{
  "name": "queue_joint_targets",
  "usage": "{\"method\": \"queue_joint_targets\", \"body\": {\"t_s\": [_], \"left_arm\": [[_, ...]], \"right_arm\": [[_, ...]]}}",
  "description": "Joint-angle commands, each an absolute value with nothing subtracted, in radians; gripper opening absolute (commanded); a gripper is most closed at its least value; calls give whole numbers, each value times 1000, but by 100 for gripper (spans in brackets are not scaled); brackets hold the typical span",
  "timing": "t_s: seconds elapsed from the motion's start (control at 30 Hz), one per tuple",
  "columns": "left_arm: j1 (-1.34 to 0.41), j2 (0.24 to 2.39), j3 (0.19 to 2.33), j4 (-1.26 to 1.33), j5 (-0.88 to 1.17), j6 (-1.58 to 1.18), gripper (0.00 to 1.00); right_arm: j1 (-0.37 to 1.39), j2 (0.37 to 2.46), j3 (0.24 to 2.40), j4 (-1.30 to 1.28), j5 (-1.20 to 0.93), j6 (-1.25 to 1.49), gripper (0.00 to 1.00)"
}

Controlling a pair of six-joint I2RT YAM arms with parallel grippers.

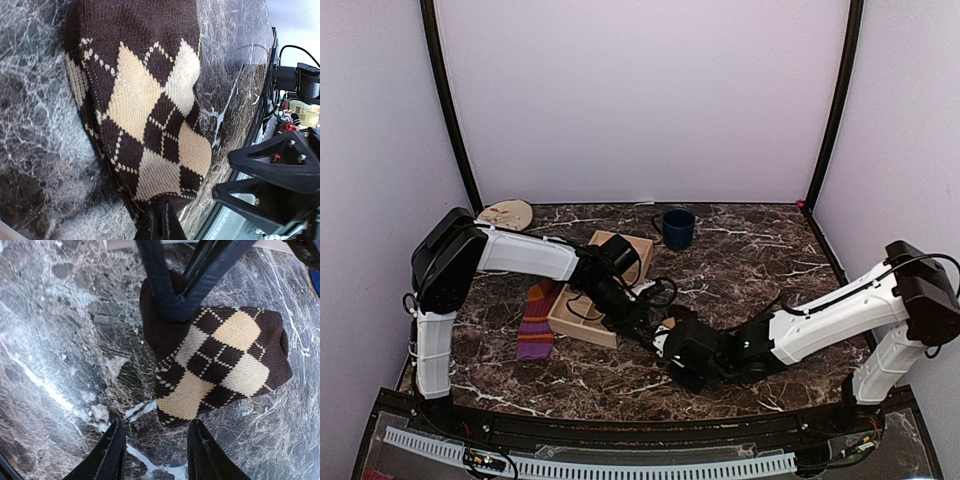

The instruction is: Roll the socks

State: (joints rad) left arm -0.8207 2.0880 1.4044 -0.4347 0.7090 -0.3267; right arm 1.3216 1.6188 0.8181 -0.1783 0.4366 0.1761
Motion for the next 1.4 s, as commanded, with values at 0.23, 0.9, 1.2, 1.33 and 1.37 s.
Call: {"method": "queue_joint_targets", "body": {"t_s": [0.23, 0.9, 1.2, 1.33, 1.37], "left_arm": [[-807, 2121, 1407, -519, 706, -297, 0], [-804, 2132, 1404, -523, 733, -278, 0], [-793, 2132, 1420, -521, 716, -298, 13], [-792, 2114, 1418, -502, 690, -322, 34], [-792, 2107, 1414, -494, 680, -330, 36]], "right_arm": [[1312, 1704, 852, -89, 446, 69, 38], [1232, 1736, 848, -74, 374, -19, 2], [1216, 1710, 863, -112, 315, -7, 0], [1196, 1707, 886, -158, 248, 5, 0], [1191, 1704, 892, -169, 231, 10, 0]]}}
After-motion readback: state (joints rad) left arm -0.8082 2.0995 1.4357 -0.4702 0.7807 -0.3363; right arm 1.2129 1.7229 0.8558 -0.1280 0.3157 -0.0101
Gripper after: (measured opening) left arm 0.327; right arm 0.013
